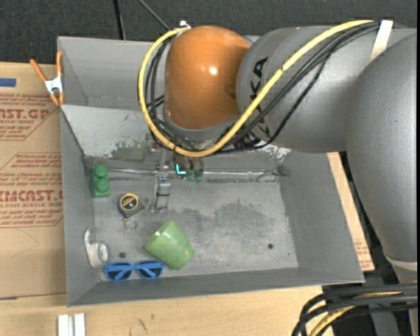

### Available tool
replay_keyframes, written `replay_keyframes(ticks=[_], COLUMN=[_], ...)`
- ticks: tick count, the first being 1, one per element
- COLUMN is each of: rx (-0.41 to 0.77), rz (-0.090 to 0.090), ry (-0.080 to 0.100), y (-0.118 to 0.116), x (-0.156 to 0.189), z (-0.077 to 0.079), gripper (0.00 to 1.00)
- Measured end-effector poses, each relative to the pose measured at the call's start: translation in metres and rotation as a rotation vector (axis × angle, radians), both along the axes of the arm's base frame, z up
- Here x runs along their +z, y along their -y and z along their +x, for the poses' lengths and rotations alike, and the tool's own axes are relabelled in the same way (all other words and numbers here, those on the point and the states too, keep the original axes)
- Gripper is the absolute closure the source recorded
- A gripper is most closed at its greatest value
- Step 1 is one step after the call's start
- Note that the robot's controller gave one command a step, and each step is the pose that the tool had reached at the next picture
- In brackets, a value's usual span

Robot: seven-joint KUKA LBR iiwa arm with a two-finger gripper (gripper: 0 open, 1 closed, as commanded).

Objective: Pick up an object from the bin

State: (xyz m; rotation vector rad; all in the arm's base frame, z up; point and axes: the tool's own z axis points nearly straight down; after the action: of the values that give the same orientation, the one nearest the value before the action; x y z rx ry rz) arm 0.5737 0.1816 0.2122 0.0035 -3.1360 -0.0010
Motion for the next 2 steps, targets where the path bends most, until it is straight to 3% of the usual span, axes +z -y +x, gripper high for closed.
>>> replay_keyframes(ticks=[1, 2], rx=[0.136, 0.494], rz=[-0.001, 0.002], ry=[0.0, 0.005], y=[-0.016, -0.013], x=[-0.091, -0.138], z=[-0.006, 0.008], gripper=[0.0, 0.0])
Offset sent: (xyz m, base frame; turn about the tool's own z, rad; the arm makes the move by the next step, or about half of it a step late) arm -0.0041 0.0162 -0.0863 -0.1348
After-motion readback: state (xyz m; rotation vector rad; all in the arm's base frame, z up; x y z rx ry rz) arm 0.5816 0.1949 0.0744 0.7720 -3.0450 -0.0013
